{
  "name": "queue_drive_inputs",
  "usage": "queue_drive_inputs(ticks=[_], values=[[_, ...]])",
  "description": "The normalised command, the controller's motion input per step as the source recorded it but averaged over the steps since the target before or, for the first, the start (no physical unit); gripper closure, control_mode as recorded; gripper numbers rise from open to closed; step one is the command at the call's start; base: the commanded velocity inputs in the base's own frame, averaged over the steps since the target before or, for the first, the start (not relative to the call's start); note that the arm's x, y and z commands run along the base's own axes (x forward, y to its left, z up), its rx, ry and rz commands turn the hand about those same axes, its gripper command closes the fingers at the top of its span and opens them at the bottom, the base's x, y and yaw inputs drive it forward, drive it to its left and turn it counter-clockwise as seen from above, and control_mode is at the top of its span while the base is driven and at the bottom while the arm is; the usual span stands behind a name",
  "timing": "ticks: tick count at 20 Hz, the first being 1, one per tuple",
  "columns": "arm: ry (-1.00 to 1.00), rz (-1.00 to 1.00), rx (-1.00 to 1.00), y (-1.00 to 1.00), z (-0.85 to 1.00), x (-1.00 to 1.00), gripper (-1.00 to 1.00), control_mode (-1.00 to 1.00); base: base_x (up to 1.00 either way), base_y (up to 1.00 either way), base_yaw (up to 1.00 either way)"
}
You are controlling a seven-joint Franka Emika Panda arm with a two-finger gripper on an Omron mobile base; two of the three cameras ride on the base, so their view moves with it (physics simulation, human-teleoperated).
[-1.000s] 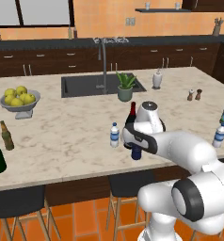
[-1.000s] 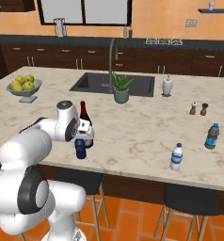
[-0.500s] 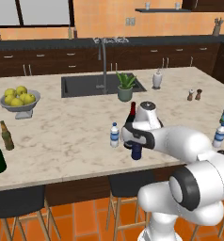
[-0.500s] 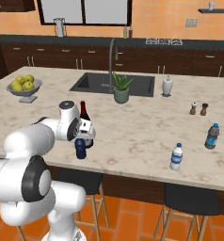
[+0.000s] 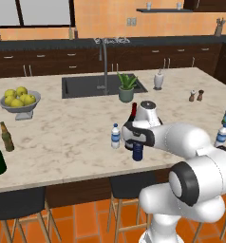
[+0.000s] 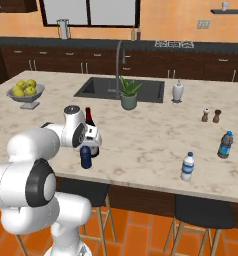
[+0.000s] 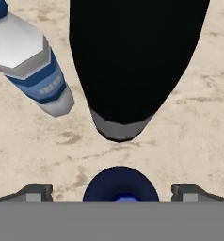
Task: Move the plastic bottles in the middle to the plastics group, and the glass bottles in the middle to the glass group.
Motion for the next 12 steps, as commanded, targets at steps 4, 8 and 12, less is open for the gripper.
queue_drive_inputs(ticks=[4, 8, 12], values=[[0.00, 0.00, 0.00, 0.00, 0.00, 0.00, 1.00, -1.00, 0.00, 0.00, 0.00], [0.00, 0.00, 0.00, 0.00, 0.00, 0.00, 1.00, -1.00, 0.00, 0.00, 0.00], [0.00, 0.00, 0.00, 0.00, 0.00, -0.03, 1.00, -1.00, 0.00, 0.00, 0.00]])
